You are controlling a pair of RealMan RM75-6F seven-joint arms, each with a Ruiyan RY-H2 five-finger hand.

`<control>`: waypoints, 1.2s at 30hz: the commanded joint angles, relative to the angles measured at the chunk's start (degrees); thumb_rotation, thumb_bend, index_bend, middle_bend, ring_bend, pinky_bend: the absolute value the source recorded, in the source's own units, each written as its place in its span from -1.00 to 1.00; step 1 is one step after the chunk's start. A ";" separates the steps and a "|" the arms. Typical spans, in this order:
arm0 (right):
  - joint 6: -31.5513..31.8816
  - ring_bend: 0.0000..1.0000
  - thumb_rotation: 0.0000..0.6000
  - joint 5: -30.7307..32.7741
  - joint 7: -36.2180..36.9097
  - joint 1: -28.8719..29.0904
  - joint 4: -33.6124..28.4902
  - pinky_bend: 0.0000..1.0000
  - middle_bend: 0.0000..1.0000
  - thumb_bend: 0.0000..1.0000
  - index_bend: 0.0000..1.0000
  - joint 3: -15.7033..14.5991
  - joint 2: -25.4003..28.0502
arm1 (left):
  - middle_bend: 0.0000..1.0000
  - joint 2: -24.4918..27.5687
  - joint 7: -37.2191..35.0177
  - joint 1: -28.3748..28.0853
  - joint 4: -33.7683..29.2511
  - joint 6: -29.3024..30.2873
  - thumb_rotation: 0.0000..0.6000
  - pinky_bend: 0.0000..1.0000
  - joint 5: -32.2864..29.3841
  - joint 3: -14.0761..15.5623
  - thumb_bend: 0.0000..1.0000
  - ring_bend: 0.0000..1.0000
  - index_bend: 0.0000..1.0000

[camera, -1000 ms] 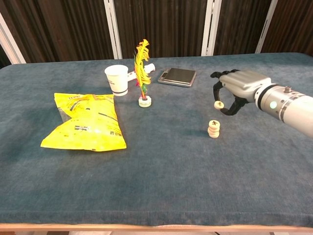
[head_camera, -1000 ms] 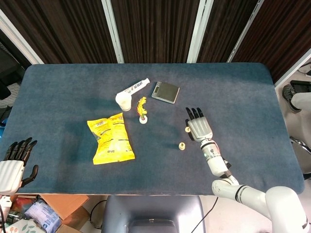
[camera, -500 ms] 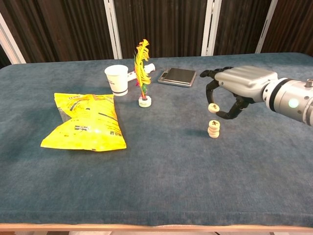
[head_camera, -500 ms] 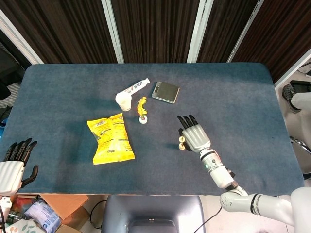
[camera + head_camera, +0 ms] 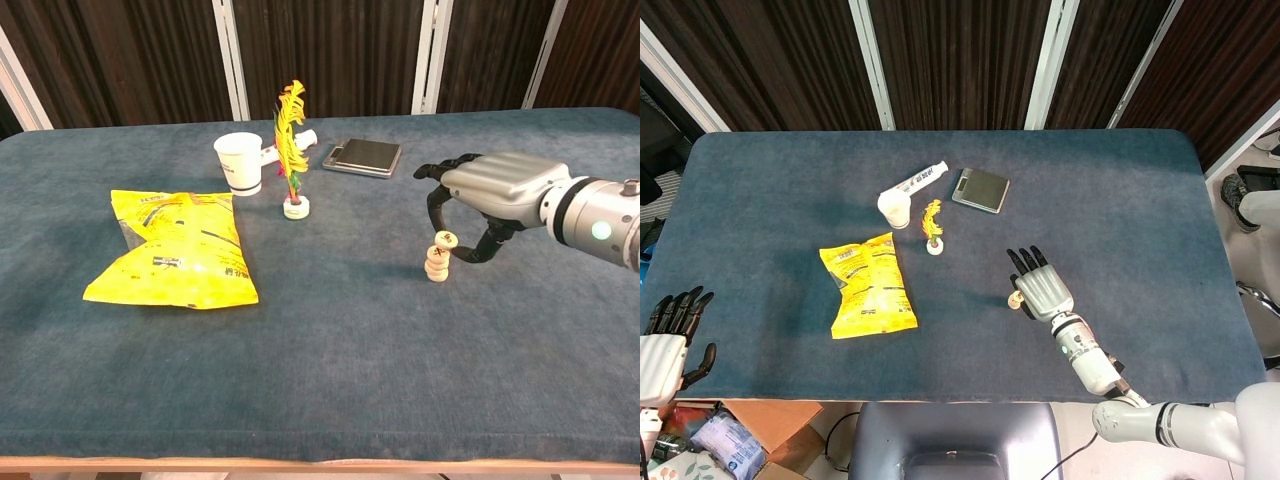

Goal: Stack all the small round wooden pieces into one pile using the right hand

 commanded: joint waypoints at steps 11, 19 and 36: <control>-0.04 -1.00 1.00 0.59 -0.21 0.76 1.39 -0.92 -0.74 -0.05 0.32 -0.54 -1.54 | -0.97 0.34 -0.55 0.40 -0.24 0.60 1.00 -0.93 0.38 0.20 0.00 -1.00 -1.00; -0.11 -1.00 1.00 0.74 0.10 1.06 1.02 -0.92 -0.74 -0.05 0.07 -0.71 -1.54 | -0.97 0.58 -0.33 0.86 -0.59 1.20 1.00 -0.93 0.85 0.50 0.01 -1.00 -1.00; 19.48 -1.00 1.00 -13.07 6.12 -11.55 -14.13 -1.00 -1.00 -0.23 -0.75 -7.77 11.45 | -0.97 1.10 -0.87 1.32 -0.75 1.60 1.00 -0.94 0.98 0.60 0.01 -1.00 -1.00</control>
